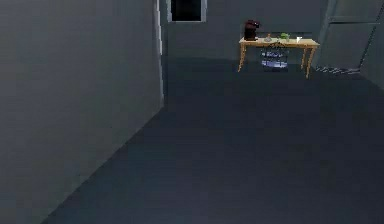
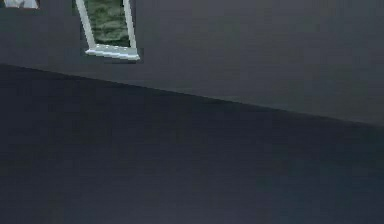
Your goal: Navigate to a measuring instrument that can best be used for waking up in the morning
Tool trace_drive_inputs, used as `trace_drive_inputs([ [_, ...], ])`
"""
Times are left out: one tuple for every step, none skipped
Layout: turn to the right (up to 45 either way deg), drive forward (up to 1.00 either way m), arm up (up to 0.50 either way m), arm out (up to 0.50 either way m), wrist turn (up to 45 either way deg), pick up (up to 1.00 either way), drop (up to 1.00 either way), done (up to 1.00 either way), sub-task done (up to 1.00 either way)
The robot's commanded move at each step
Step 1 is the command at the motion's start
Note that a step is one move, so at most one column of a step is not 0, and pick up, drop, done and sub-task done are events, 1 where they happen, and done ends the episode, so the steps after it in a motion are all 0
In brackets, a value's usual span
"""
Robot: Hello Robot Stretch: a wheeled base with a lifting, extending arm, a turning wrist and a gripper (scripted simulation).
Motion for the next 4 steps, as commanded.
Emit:
trace_drive_inputs([
  [0.0,1.0,0.0,0.0,0.0,0.0,0.0,0.0,0.0],
  [0.0,1.0,0.0,0.0,0.0,0.0,0.0,0.0,0.0],
  [0.0,1.0,0.0,0.0,0.0,0.0,0.0,0.0,0.0],
  [0.0,0.1,0.0,0.0,0.0,0.0,0.0,0.0,0.0],
])
